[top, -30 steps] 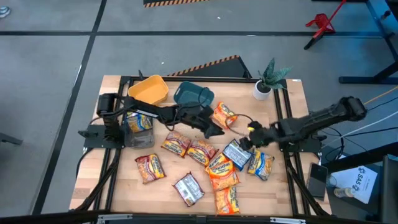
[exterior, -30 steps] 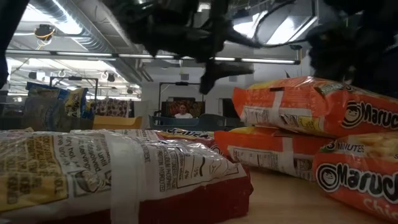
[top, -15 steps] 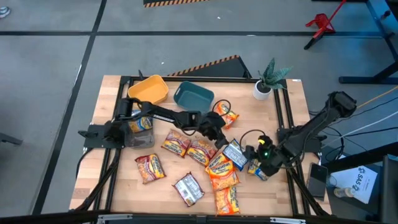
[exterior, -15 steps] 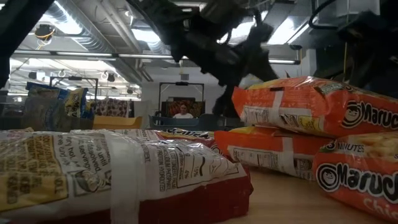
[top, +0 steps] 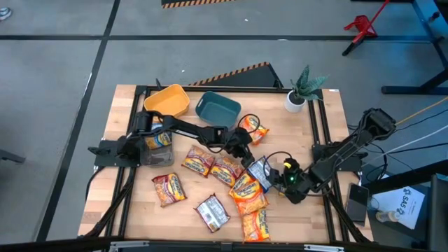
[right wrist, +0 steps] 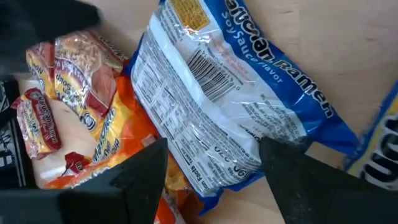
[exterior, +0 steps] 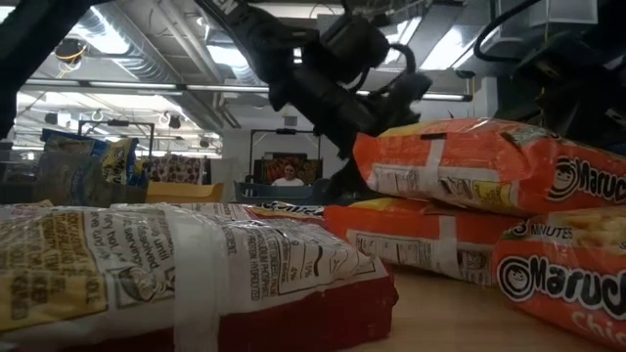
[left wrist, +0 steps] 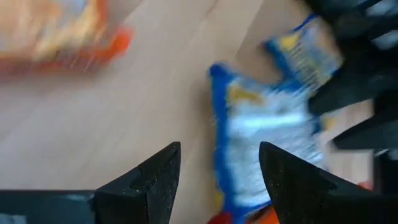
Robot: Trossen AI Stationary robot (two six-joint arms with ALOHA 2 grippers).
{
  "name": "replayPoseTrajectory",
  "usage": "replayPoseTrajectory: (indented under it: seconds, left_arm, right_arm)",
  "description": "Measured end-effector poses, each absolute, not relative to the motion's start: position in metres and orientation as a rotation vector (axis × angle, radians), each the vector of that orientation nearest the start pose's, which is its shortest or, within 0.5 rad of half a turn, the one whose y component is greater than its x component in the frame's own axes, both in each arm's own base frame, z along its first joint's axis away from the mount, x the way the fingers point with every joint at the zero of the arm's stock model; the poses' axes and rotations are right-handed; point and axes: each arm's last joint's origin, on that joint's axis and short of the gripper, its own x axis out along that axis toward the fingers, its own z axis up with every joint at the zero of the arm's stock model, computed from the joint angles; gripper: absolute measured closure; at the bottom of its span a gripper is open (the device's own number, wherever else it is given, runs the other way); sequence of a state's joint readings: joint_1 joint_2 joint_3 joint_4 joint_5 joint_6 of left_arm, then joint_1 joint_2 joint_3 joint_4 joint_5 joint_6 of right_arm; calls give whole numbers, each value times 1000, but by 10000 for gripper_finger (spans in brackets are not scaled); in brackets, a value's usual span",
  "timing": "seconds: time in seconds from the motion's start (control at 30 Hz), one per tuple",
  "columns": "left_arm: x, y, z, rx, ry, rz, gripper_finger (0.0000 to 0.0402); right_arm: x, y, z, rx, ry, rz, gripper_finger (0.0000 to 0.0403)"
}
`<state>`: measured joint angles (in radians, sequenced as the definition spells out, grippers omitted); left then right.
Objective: Sort Maruchan noodles
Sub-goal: Put the blue noodle pack into the black bin
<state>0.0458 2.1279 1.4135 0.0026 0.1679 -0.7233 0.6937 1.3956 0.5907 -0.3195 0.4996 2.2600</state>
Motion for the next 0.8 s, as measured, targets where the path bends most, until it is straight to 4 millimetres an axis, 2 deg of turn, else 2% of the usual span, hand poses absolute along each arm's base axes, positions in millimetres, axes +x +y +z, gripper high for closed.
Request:
replayPoseTrajectory:
  seconds: [0.27,0.53,0.8]
  left_arm:
    - [460,24,125,-810,774,91,172]
    - [463,26,129,-834,744,15,145]
    - [463,24,129,-817,738,27,142]
  right_arm:
    - [184,135,144,1463,598,-826,143]
    - [184,145,146,1511,629,-761,143]
    - [180,145,145,1482,645,-779,143]
